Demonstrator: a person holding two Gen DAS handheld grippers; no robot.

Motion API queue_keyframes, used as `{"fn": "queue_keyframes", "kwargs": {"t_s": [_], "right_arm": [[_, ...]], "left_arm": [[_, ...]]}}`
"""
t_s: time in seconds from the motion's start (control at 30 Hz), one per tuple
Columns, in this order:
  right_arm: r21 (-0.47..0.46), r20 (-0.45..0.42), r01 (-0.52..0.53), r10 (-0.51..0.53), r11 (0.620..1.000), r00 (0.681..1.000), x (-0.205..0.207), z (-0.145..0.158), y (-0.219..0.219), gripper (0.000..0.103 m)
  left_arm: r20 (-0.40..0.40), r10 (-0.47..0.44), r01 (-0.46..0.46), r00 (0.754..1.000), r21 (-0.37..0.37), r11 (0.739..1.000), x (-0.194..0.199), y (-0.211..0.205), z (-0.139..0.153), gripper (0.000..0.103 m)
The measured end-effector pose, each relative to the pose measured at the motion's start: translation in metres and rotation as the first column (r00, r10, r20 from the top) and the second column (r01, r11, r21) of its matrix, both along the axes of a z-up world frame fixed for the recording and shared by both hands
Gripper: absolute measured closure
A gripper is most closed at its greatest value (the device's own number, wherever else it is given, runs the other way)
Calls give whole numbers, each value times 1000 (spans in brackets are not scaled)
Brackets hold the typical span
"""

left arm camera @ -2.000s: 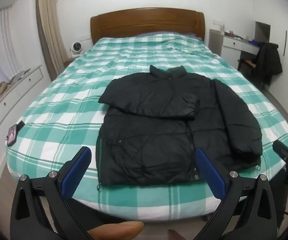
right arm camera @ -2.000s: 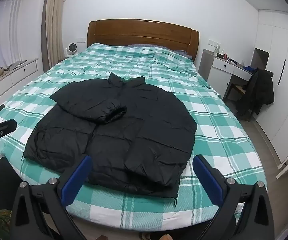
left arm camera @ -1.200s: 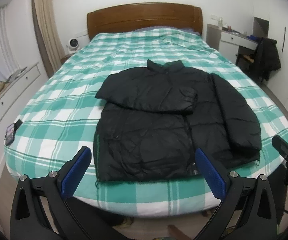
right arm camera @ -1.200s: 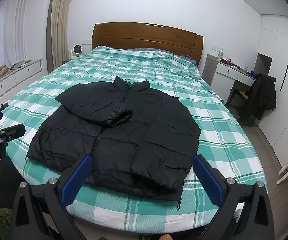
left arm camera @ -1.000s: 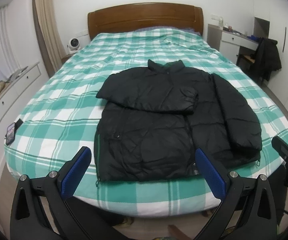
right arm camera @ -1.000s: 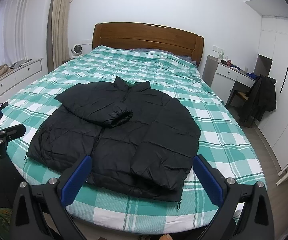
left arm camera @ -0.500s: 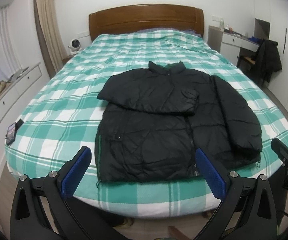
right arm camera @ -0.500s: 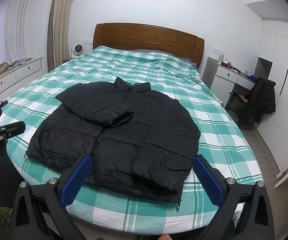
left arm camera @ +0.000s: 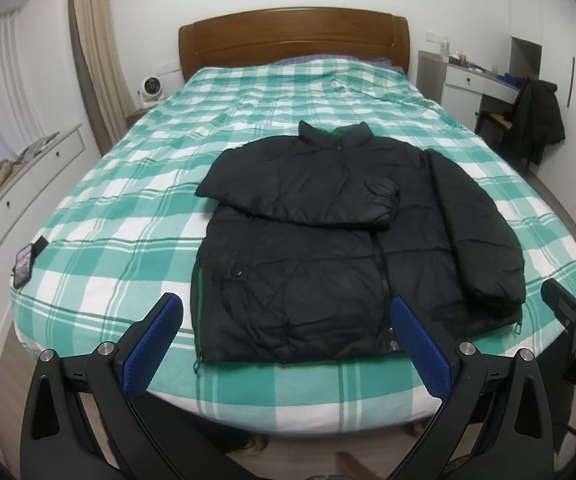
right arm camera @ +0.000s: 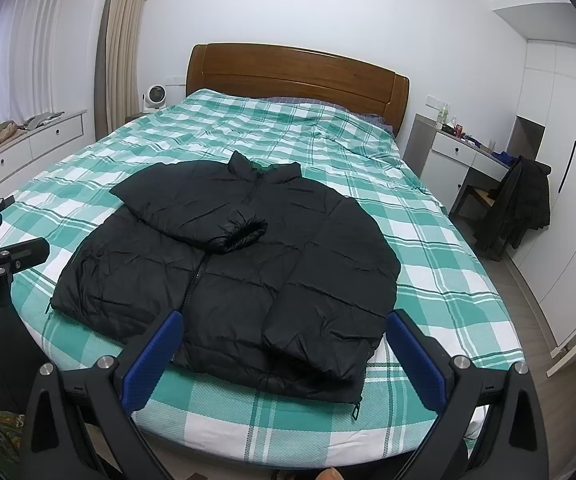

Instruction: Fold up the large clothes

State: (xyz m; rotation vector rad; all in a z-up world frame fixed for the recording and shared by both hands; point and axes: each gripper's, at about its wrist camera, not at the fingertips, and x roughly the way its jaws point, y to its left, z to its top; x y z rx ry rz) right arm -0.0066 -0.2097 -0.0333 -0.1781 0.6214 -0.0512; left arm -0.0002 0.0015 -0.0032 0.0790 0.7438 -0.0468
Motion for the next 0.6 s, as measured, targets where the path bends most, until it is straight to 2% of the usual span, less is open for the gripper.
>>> {"fn": "queue_keyframes", "kwargs": {"t_s": [0.6], "right_arm": [[-8,-2,-2,2,1000,1000,0,-1,0,0]], "left_arm": [[1,1,-1,1000,1,1000,0,-1,-1,0]]}}
